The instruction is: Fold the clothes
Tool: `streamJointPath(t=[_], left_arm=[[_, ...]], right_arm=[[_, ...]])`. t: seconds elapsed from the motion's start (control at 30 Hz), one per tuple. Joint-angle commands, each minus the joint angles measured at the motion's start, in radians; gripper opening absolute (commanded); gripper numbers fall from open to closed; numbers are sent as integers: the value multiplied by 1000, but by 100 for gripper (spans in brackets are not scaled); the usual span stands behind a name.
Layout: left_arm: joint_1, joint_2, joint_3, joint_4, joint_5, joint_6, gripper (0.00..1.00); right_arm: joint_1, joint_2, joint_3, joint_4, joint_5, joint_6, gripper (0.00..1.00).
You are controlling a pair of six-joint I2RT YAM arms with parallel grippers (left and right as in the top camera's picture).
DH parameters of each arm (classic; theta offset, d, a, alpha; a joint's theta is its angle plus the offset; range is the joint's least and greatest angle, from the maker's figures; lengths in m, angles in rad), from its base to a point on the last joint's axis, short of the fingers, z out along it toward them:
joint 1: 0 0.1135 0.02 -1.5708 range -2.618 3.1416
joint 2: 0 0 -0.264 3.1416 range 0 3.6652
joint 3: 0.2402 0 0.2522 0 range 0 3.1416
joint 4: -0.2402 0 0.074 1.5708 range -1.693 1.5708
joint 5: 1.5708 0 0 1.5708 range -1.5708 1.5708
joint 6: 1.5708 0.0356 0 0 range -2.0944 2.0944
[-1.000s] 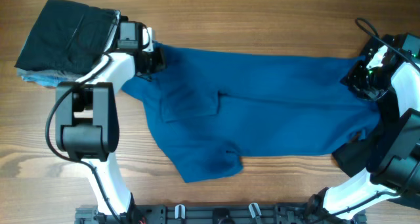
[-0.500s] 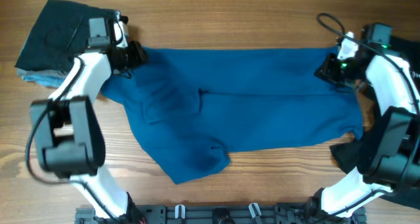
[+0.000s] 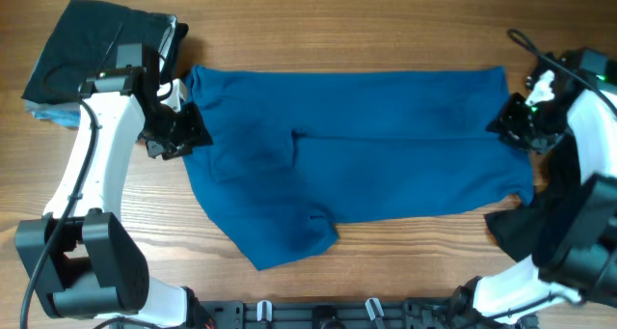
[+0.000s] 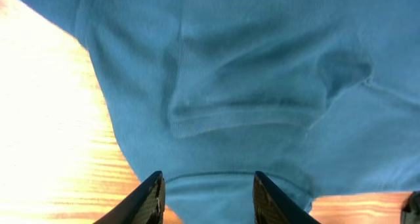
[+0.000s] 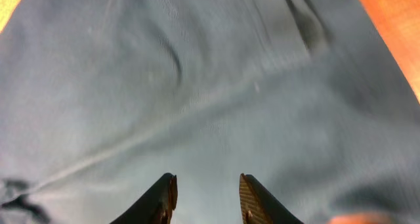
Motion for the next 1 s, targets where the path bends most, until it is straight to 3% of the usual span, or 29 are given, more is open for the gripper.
streamJointPath(t=[0.0, 0.2, 0.43, 0.63, 0.83, 0.97], left_arm=[[1, -63, -5, 1, -5, 28, 43], [0, -174, -6, -28, -17, 61, 46], [0, -185, -25, -67, -28, 61, 49], [0, -184, -51, -53, -28, 61, 50], [0, -184, -51, -66, -28, 61, 55], [0, -184, -51, -80, -20, 60, 57]], right_arm=[[-19, -44, -13, -71, 95, 80, 43], [-96, -28, -138, 6, 139, 156, 43], [-241, -8, -283, 104, 134, 172, 42], [-320, -9, -328, 327, 193, 323, 27], [-355, -27, -266, 350, -8, 172, 37], [-349, -46, -263, 219, -67, 131, 41]])
